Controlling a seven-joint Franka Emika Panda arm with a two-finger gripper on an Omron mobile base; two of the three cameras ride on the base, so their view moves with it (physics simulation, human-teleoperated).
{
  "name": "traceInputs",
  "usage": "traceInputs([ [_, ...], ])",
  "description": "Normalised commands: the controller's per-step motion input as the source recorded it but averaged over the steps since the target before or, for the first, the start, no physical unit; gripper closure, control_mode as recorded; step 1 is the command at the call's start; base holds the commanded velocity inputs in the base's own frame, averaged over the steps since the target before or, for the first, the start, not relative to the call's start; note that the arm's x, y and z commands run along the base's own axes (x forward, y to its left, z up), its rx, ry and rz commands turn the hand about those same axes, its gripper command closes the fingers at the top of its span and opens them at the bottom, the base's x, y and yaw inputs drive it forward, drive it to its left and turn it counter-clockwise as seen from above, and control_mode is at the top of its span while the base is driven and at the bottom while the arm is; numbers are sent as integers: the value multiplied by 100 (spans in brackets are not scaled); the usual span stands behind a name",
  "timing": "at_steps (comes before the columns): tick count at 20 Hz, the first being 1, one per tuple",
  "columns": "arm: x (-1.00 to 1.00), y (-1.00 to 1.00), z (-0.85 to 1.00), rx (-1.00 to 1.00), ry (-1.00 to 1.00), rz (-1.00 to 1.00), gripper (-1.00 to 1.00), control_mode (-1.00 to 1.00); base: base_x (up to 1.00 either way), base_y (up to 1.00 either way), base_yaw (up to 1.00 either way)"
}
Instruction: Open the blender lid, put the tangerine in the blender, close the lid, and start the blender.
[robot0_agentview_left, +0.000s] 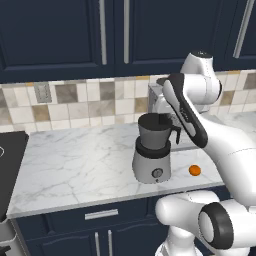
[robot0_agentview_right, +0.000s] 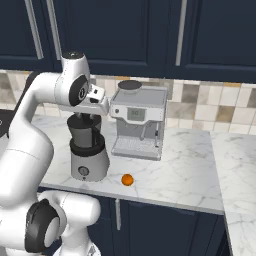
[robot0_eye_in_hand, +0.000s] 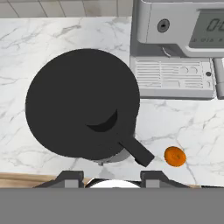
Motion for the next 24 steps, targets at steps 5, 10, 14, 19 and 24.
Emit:
traceInputs([
  [5, -2, 1, 0, 0, 0, 0, -100, -100, 0, 0, 0],
  [10, 9, 23, 0, 0, 0, 0, -100, -100, 0, 0, 0],
  [14, 24, 4, 0, 0, 4, 0, -100, -100, 0, 0, 0],
  [19, 33, 0, -1, 0, 5, 0, -100, -100, 0, 0, 0],
  [24, 9, 0, -12, 0, 6, 0, -100, -100, 0, 0, 0],
])
